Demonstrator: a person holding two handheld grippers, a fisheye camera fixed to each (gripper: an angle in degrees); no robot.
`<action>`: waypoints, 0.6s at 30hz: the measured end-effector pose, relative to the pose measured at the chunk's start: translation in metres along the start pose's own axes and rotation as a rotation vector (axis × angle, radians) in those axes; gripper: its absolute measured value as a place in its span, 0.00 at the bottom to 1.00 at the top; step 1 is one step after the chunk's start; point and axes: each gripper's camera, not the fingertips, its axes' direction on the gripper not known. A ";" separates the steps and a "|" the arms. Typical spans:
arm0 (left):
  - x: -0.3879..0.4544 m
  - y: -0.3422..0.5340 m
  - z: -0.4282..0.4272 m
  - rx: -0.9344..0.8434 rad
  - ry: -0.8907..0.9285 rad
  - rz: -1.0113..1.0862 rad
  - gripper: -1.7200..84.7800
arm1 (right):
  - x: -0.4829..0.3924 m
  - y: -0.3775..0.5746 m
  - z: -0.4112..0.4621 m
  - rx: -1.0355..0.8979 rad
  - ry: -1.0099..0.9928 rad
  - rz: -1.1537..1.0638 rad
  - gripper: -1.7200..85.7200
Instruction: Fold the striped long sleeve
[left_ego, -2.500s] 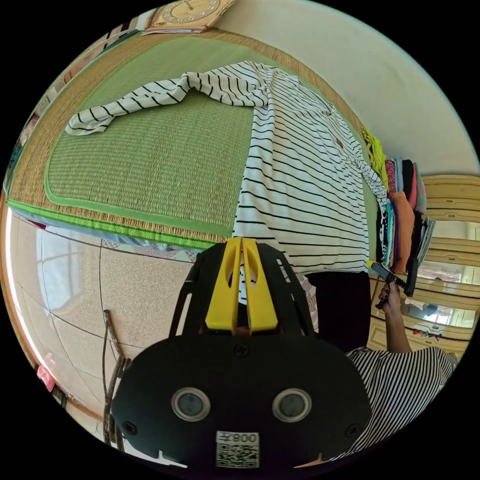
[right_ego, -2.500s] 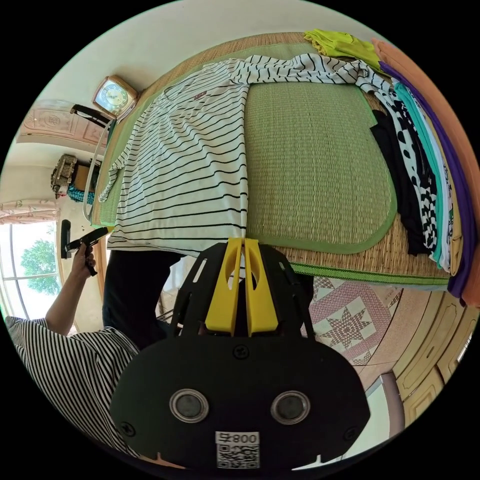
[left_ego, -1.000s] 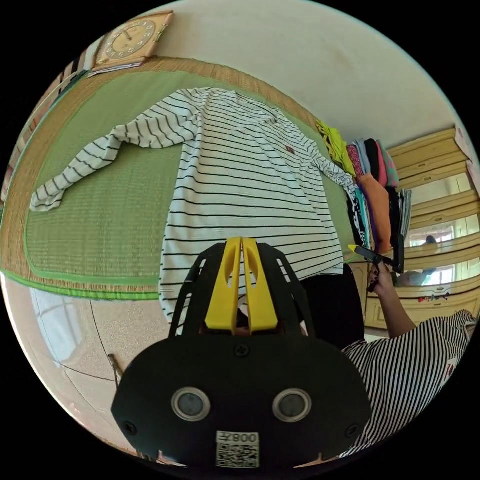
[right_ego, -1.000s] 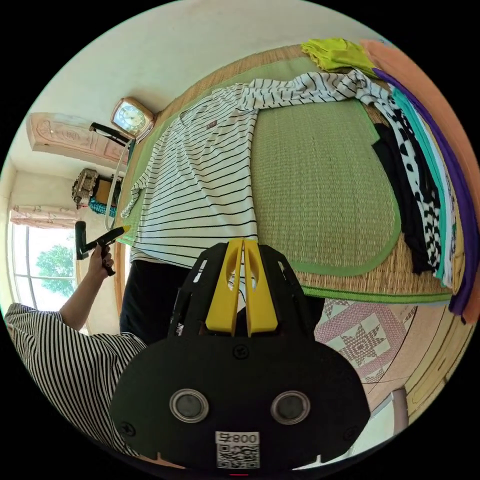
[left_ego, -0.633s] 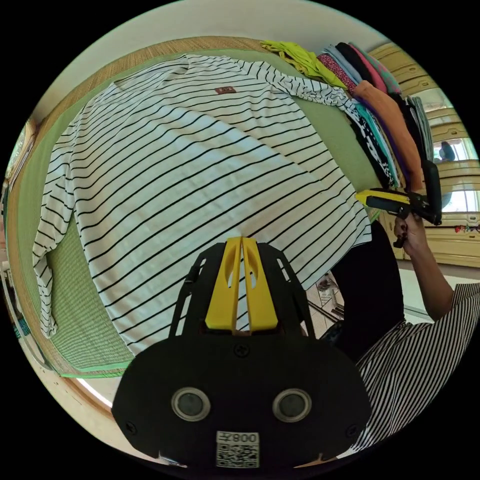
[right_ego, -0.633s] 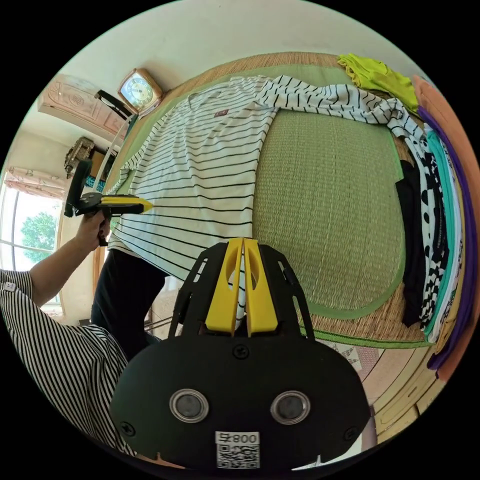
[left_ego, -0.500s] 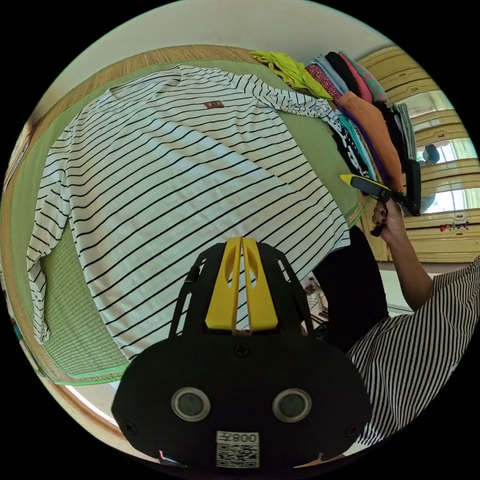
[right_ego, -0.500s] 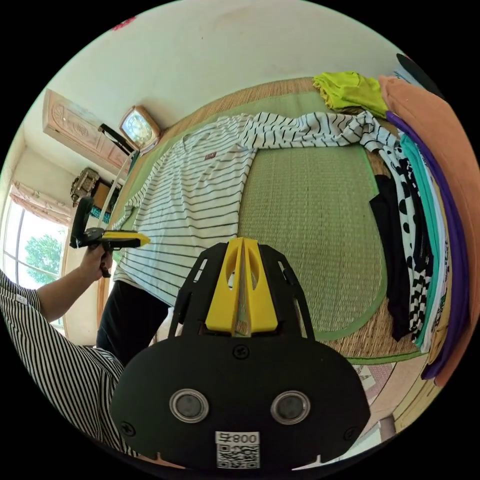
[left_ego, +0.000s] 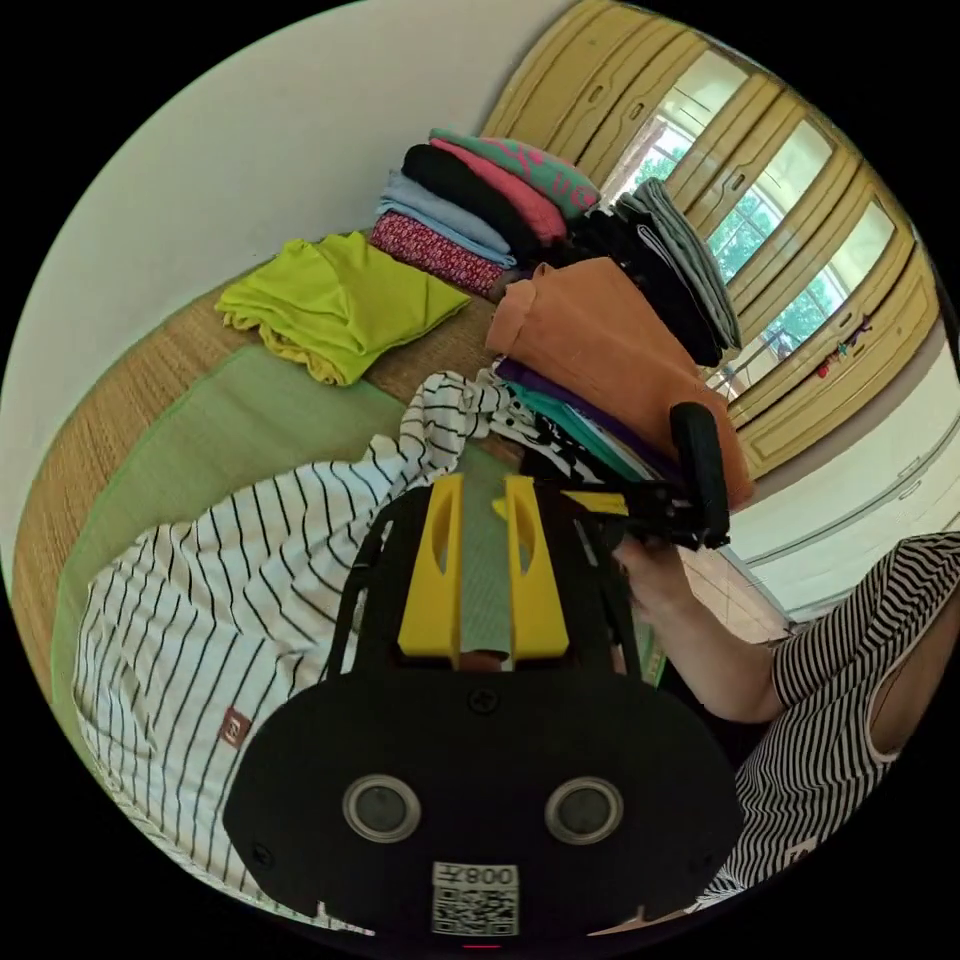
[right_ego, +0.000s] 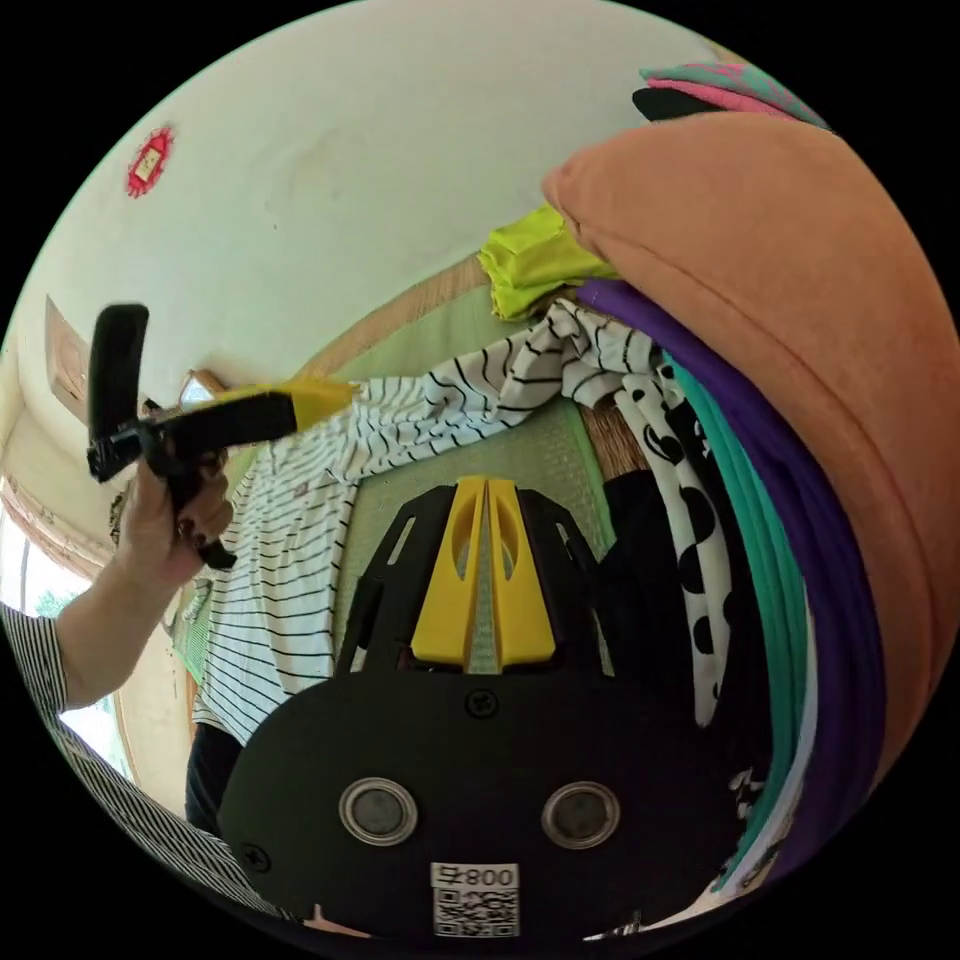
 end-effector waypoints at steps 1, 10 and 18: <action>0.001 -0.012 0.008 -0.008 -0.009 0.022 0.11 | 0.005 -0.001 0.009 -0.083 0.036 -0.002 0.02; -0.007 -0.117 0.100 -0.182 -0.124 0.093 0.06 | 0.018 -0.007 0.004 -0.158 0.031 -0.059 0.02; -0.032 -0.111 0.060 0.103 0.113 -0.103 0.03 | 0.043 -0.008 -0.019 0.015 -0.103 0.006 0.06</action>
